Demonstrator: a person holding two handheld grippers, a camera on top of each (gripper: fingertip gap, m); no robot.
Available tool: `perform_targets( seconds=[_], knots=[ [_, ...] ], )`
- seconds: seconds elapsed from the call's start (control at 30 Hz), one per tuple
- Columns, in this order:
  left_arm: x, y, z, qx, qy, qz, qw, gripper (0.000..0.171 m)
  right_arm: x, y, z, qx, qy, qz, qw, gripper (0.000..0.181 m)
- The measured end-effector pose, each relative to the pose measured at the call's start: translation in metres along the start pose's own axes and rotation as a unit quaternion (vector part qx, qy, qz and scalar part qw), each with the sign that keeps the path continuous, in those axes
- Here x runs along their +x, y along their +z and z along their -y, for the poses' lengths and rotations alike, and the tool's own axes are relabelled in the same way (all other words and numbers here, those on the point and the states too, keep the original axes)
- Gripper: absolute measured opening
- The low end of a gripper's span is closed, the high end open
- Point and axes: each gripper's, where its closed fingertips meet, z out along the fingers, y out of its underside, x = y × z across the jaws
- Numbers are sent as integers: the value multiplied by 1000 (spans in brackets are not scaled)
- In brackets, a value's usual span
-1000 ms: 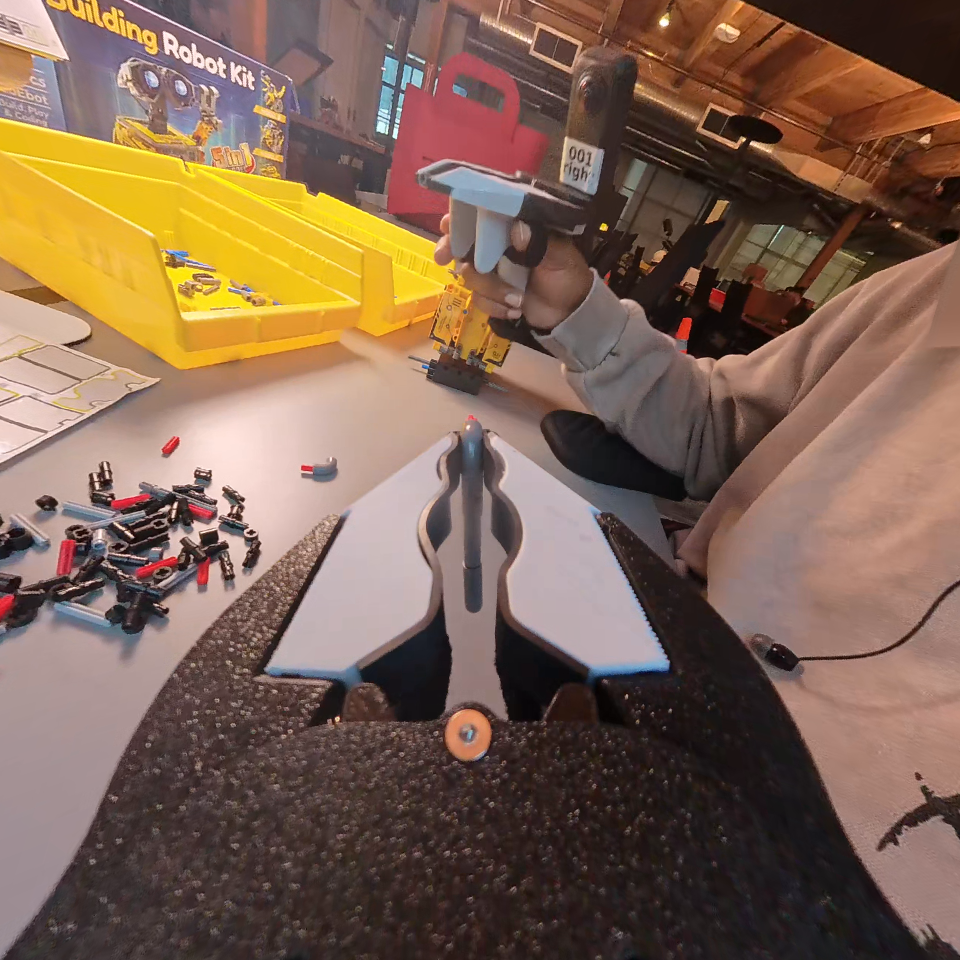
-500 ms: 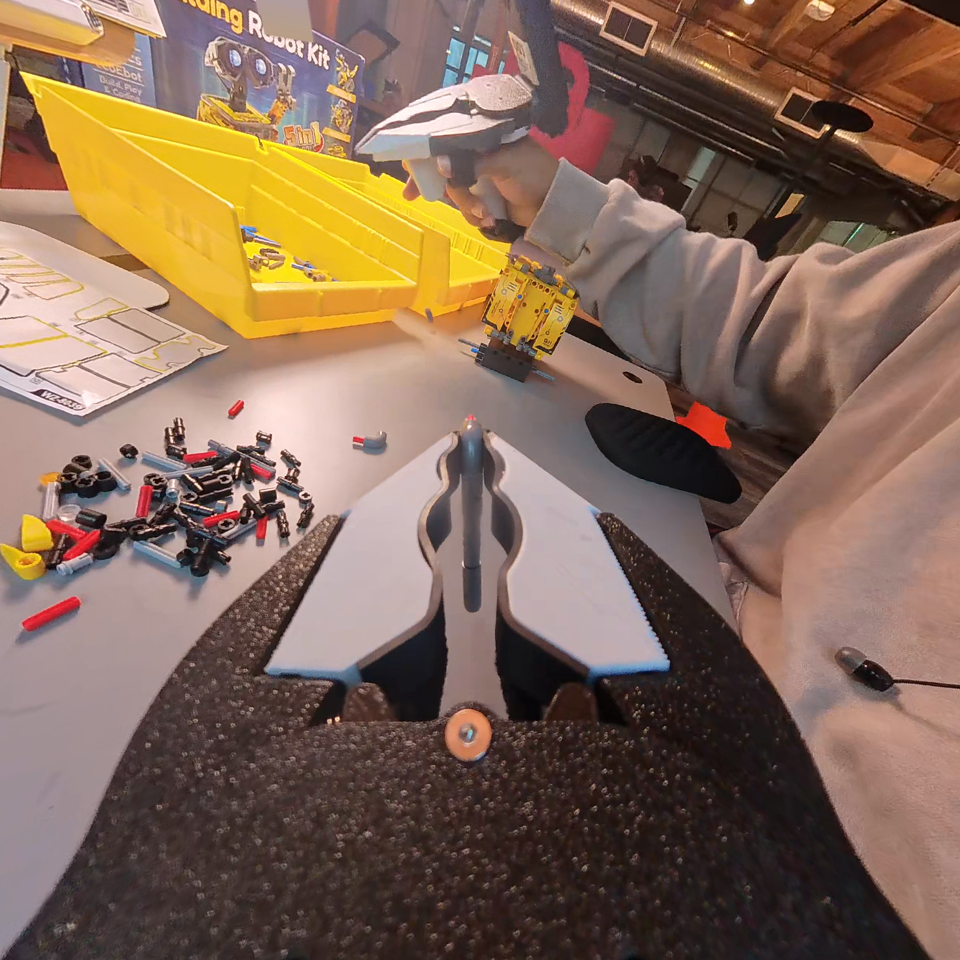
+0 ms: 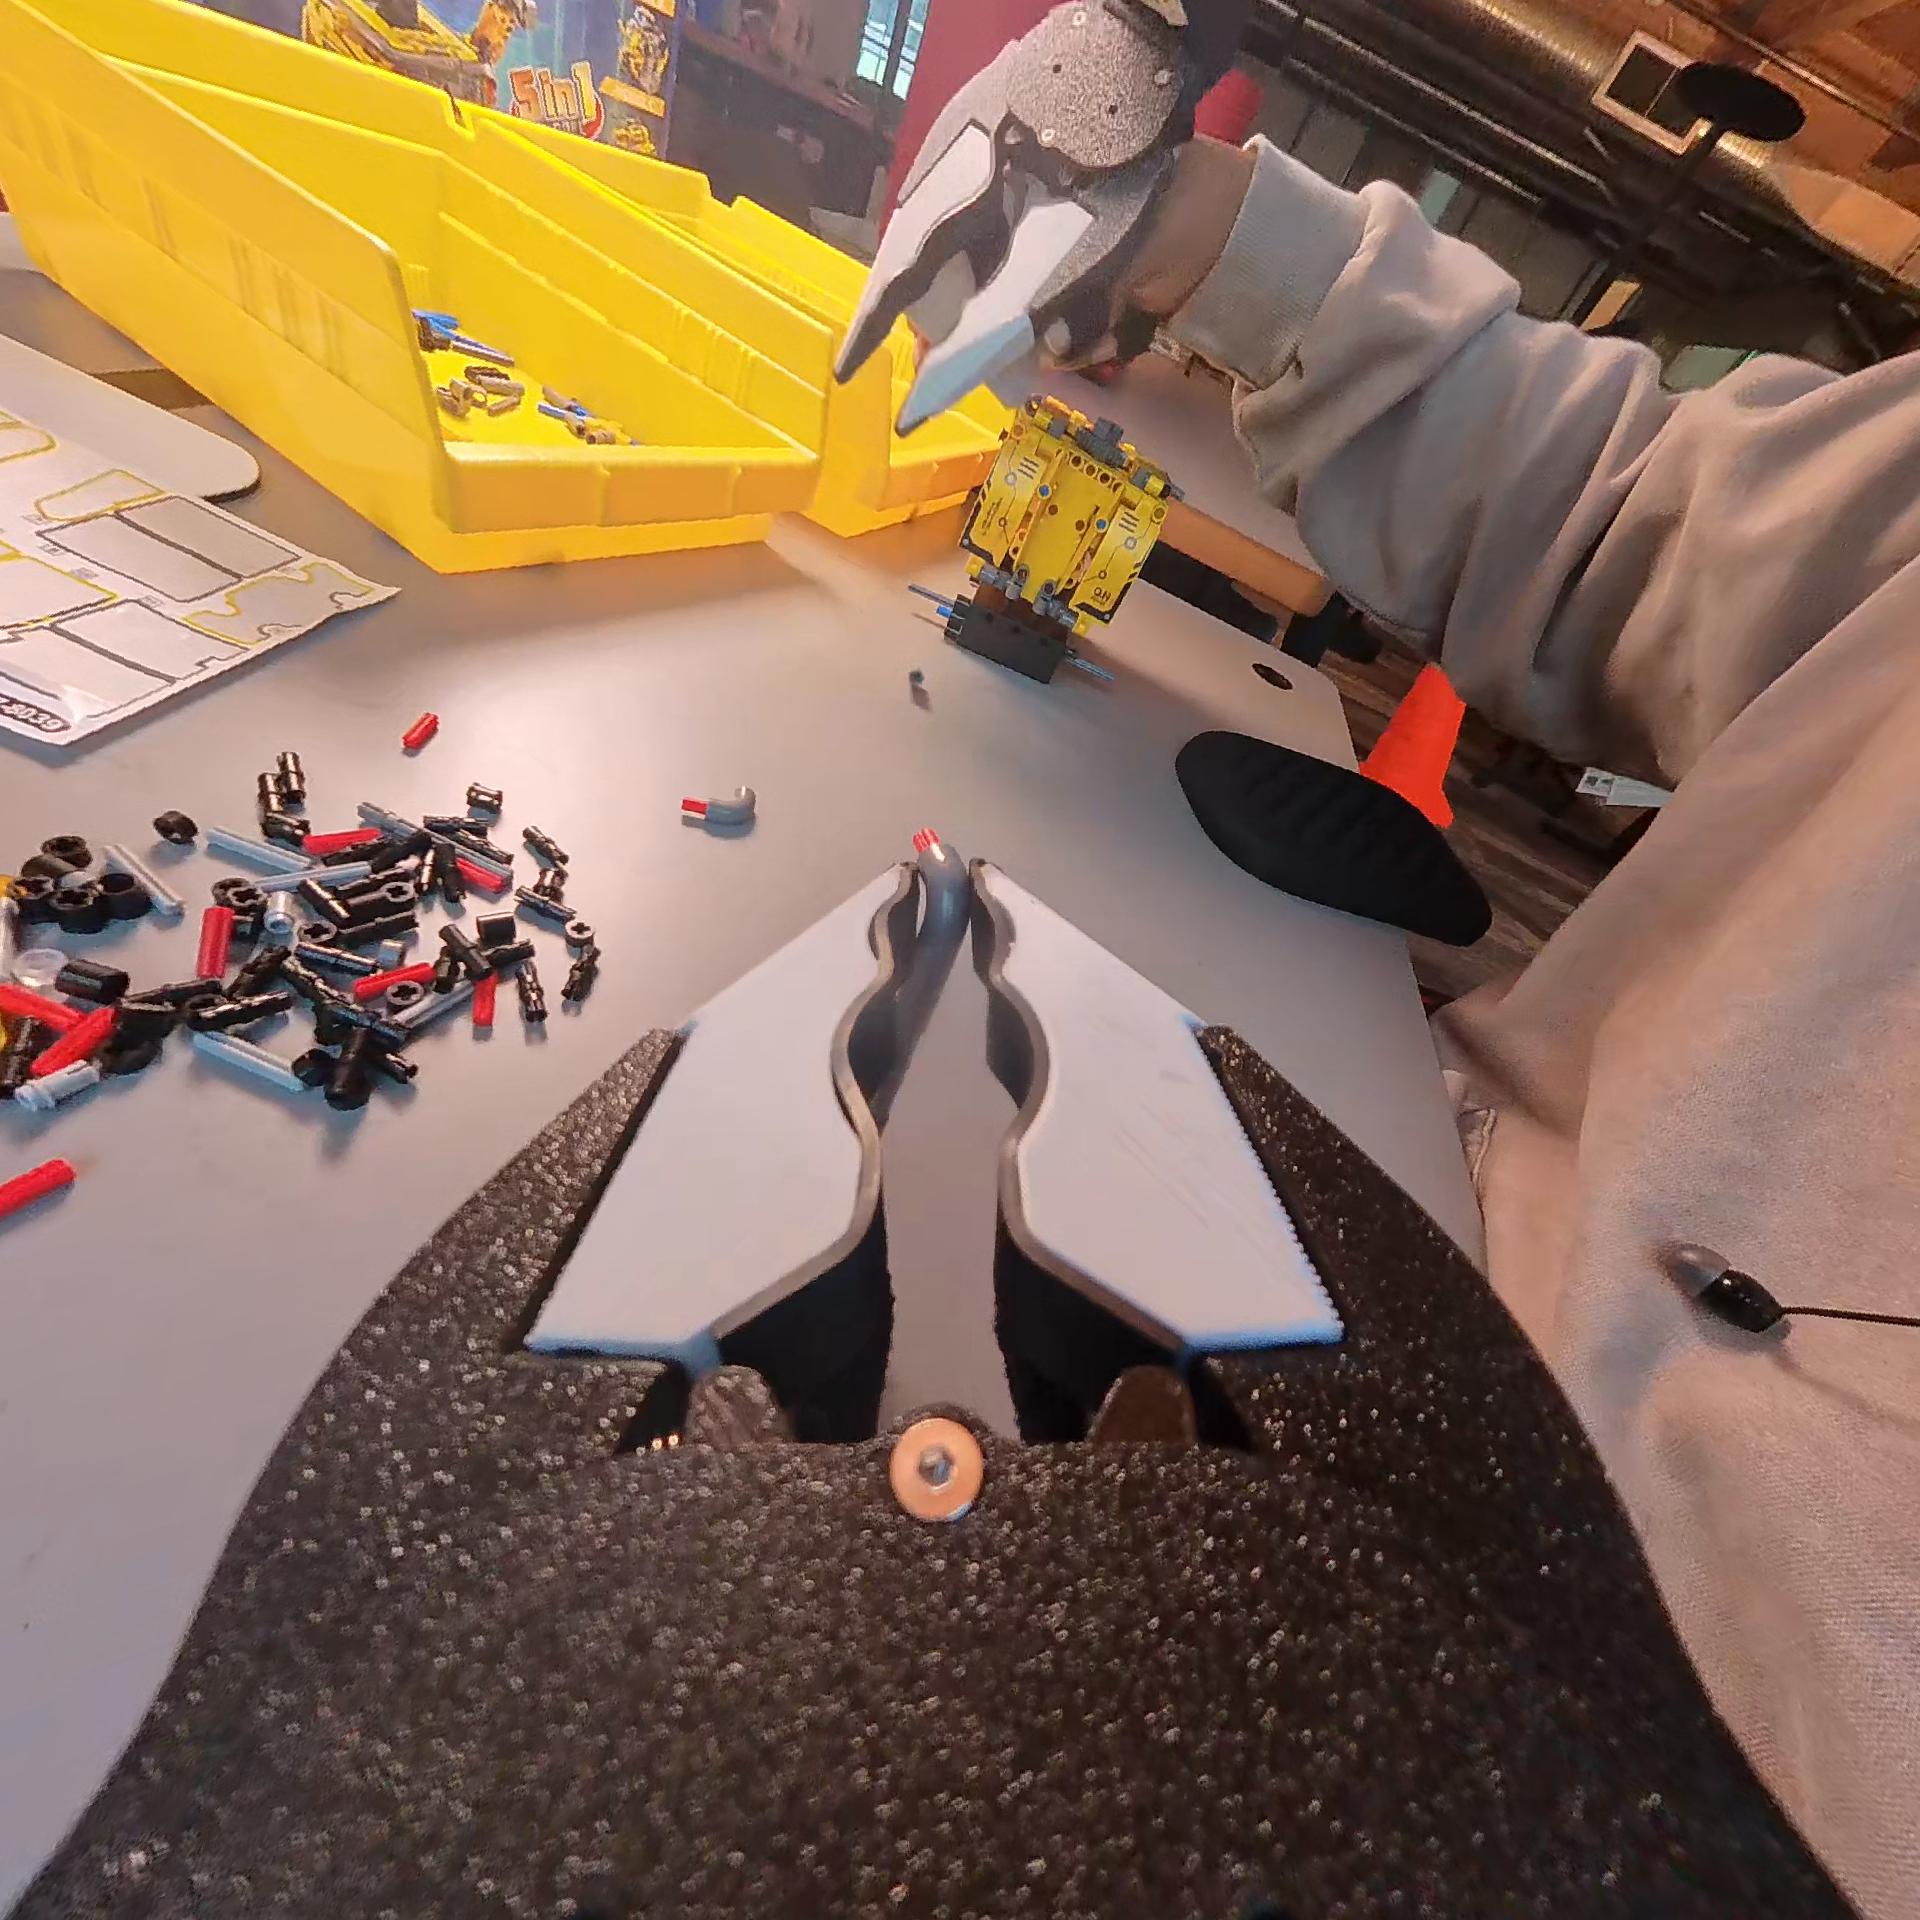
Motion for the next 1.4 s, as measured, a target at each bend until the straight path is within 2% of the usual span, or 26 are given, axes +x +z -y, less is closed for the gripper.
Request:
perform_targets(
  seconds=[0.07,0.1,0.2,0.33,0.57,0.67,0.73,0.8,0.87,0.97,1.07,1.17,1.2,1.27,1.33,1.4],
  knots=[
    [0,0,-1,-2,4,2,1000,9,-23,16,-9,-65,-25,42,997,49],
    [0,0,0,-2,4,3,1000,9,-32,24,-14,-97,-52,52,993,51],
    [-2,-3,2,3,4,8,1000,9,-66,45,-29,-172,-115,106,973,50],
    [-1,-6,5,13,3,7,1000,8,-76,55,-51,-249,-166,120,947,41],
    [-2,-6,-4,-28,40,18,999,9,-86,64,-59,-282,-193,120,932,28],
    [-4,-5,-13,-56,55,27,997,13,-85,66,-61,-289,-201,119,929,5],
    [-5,-5,-23,-90,69,29,993,17,-84,67,-60,-289,-201,120,928,5],
    [-2,-7,-36,-136,95,15,986,17,-75,65,-46,-262,-192,103,940,4],
    [3,-12,-48,-174,116,-4,978,17,-45,57,-20,-213,-173,47,961,5],
    [9,-19,-56,-193,111,-36,974,21,30,35,15,-148,-121,-81,978,5],
    [15,-22,-58,-193,118,-59,972,28,100,17,19,-126,-75,-188,971,5],
    [15,-24,-64,-207,133,-58,967,37,126,15,19,-99,-29,-226,969,32],
    [13,-24,-67,-213,141,-52,965,39,125,13,28,-74,-20,-237,968,42],
    [11,-24,-70,-222,150,-45,962,45,100,11,61,8,-19,-222,975,44],
    [8,-24,-72,-228,146,-38,962,45,49,14,95,81,-29,-165,982,44],
    [4,-25,-75,-237,137,-33,961,44,-16,30,113,101,-48,-81,990,43]
  ],
)
